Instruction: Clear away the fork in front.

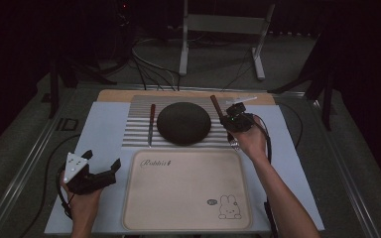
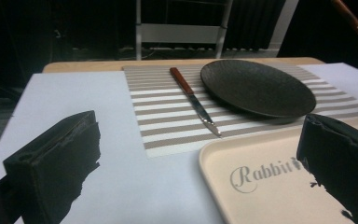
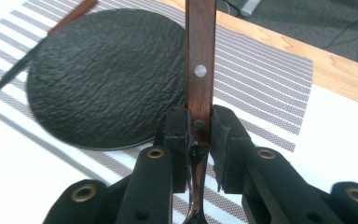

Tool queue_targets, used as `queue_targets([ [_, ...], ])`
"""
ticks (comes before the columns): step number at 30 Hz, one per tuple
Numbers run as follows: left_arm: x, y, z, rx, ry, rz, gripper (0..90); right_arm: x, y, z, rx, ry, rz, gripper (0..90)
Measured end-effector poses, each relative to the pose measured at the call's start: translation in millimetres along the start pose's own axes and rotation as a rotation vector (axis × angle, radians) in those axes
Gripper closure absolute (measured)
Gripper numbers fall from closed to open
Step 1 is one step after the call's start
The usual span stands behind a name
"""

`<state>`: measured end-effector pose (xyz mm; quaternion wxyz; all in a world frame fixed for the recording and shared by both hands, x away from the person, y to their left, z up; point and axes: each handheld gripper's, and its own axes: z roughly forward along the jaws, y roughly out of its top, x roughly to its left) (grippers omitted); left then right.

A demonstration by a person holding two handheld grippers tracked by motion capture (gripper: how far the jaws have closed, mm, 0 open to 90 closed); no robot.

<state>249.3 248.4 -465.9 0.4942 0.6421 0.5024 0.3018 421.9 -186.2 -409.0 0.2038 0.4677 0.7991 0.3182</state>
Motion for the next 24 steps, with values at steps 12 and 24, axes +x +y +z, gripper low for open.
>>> queue_targets([
  [12, -7.5, 10.0, 1.8, -0.006, -0.035, -0.034, 0.0, 15.7, -22.3, -28.6, -0.081, 0.059, -0.028, 78.1],
  [24, -29.4, 31.7, 14.2, 0.017, -0.074, -0.013, 0.0, 36.8, -36.3, -50.5, -0.168, 0.102, -0.042, 78.1],
])
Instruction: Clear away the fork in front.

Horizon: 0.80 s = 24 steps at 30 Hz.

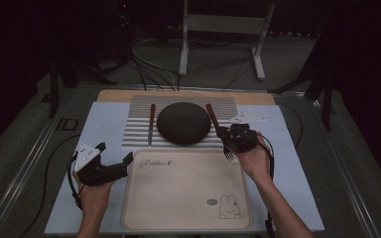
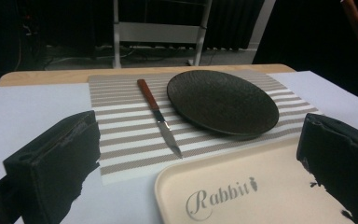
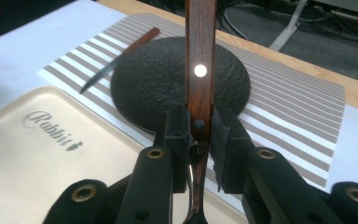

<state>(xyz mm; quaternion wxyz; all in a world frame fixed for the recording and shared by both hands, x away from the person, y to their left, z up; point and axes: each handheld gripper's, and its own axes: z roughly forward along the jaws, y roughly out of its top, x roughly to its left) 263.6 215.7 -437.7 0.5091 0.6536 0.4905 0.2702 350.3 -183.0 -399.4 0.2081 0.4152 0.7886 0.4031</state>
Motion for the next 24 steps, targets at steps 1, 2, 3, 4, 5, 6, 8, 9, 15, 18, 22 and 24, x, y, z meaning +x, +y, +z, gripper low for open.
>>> queue_targets([
  [1, -0.8, 1.6, 1.5, -0.001, -0.004, -0.001, 0.0, 1.8, -0.4, -1.4, -0.007, 0.003, -0.001, 78.1],
  [2, -2.0, 3.6, 3.2, 0.0, -0.007, -0.004, 0.0, 3.3, -0.9, -2.7, -0.015, 0.006, -0.001, 78.1],
  [3, -2.6, 4.8, 4.2, 0.001, -0.009, -0.005, 0.0, 5.4, -1.4, -4.0, -0.021, 0.012, -0.001, 78.1],
  [4, -3.4, 6.2, 5.6, 0.0, -0.013, -0.005, 0.0, 6.8, -1.7, -4.6, -0.024, 0.014, -0.004, 78.1],
  [5, -4.3, 7.4, 6.7, -0.004, -0.016, -0.006, 0.0, 8.5, -2.2, -5.4, -0.029, 0.016, -0.008, 78.0],
  [6, -5.4, 8.9, 7.8, -0.005, -0.02, -0.009, 0.0, 10.3, -2.7, -6.0, -0.031, 0.019, -0.009, 78.1],
  [8, -6.1, 9.8, 8.4, -0.006, -0.023, -0.011, 0.0, 12.6, -3.5, -6.7, -0.038, 0.022, -0.013, 78.1],
  [9, -8.8, 12.6, 9.9, -0.005, -0.031, -0.009, 0.0, 13.9, -4.0, -7.2, -0.041, 0.025, -0.014, 78.1],
  [15, -17.3, 20.8, 14.9, -0.01, -0.054, -0.001, 0.8, 27.2, -7.6, -11.1, -0.081, 0.051, -0.029, 78.0],
  [18, -21.9, 24.6, 18.2, -0.01, -0.065, 0.003, 1.3, 33.2, -8.4, -11.6, -0.09, 0.06, -0.039, 78.0],
  [22, -28.4, 29.0, 22.1, -0.012, -0.09, 0.004, 2.4, 41.8, -10.2, -11.5, -0.102, 0.068, -0.052, 78.0],
  [24, -32.0, 31.0, 24.3, -0.015, -0.11, 0.002, 3.0, 45.5, -11.2, -10.7, -0.11, 0.079, -0.058, 78.0],
])
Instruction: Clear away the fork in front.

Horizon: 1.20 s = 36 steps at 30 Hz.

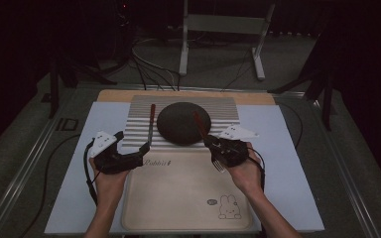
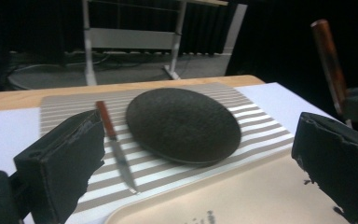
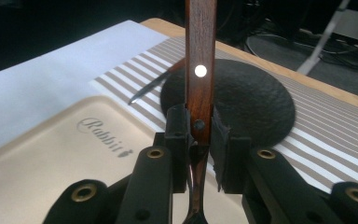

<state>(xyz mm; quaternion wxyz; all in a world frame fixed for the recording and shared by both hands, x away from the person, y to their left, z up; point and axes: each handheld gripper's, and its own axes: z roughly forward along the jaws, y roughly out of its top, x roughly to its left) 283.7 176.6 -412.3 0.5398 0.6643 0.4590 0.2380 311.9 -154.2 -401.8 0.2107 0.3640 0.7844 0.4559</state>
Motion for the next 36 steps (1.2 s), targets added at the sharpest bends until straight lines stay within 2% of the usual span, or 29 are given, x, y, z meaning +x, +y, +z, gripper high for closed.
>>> queue_targets([
  [11, -19.1, 11.6, 18.3, 0.009, -0.1, -0.001, 7.5, 20.3, -2.2, 7.0, -0.026, 0.046, -0.018, 78.0],
  [16, -29.2, 16.6, 27.2, 0.015, -0.119, 0.008, 8.9, 26.4, -1.1, 7.5, -0.045, 0.058, -0.025, 78.0],
  [22, -41.1, 22.5, 35.3, 0.017, -0.143, 0.007, 16.7, 31.4, -0.1, 9.6, -0.056, 0.068, -0.032, 78.0],
  [26, -45.5, 25.1, 40.6, 0.018, -0.168, -0.014, 21.5, 34.5, 0.6, 10.4, -0.063, 0.073, -0.036, 78.0],
  [31, -48.4, 26.1, 46.8, 0.023, -0.227, -0.043, 31.5, 38.9, 1.9, 11.0, -0.077, 0.072, -0.048, 78.0],
  [36, -51.9, 26.2, 52.1, 0.025, -0.268, -0.066, 42.4, 42.2, 2.7, 11.9, -0.086, 0.078, -0.049, 78.0],
])
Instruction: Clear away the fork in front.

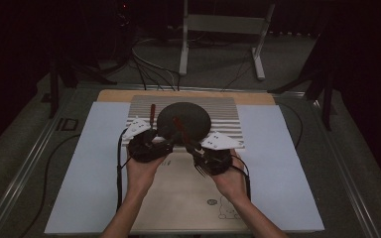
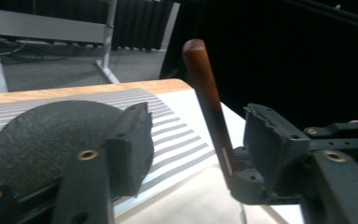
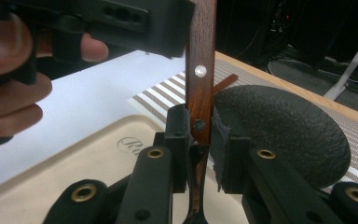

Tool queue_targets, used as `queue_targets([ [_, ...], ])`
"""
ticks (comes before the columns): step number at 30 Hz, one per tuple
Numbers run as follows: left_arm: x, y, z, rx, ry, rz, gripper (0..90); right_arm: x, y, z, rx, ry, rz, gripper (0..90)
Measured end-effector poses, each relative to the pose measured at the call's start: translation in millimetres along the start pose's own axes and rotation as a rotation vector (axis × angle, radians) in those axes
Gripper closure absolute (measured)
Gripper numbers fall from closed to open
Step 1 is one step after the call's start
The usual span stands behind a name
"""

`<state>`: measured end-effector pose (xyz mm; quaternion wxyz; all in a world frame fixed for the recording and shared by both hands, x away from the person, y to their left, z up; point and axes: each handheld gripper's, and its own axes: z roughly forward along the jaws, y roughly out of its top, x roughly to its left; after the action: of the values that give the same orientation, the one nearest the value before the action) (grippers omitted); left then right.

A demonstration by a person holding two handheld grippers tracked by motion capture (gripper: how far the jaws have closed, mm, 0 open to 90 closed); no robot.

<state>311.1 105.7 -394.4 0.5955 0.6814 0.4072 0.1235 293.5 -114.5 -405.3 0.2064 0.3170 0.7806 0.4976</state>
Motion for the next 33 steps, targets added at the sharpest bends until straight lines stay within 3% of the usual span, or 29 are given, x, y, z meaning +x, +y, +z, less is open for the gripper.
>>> queue_targets([
  [6, -0.8, -0.3, 4.8, 0.012, -0.03, -0.018, 55.8, 1.8, 0.7, 0.6, -0.009, 0.0, -0.002, 78.0],
  [16, -3.2, -1.2, 8.0, -0.008, -0.086, -0.037, 77.7, 6.9, 0.7, 1.1, -0.024, -0.009, -0.022, 78.1],
  [21, -6.8, -0.2, 8.6, 0.009, -0.082, -0.006, 80.9, 5.9, -0.2, 3.1, -0.019, -0.005, -0.01, 76.8],
  [29, -5.2, 1.0, 6.2, 0.034, -0.08, 0.012, 81.0, 1.3, -0.4, -1.0, -0.052, 0.014, 0.007, 43.9],
  [33, -4.1, 2.0, 5.2, 0.042, -0.074, 0.015, 81.0, -0.1, 0.2, -2.2, -0.058, -0.005, 0.012, 25.4],
])
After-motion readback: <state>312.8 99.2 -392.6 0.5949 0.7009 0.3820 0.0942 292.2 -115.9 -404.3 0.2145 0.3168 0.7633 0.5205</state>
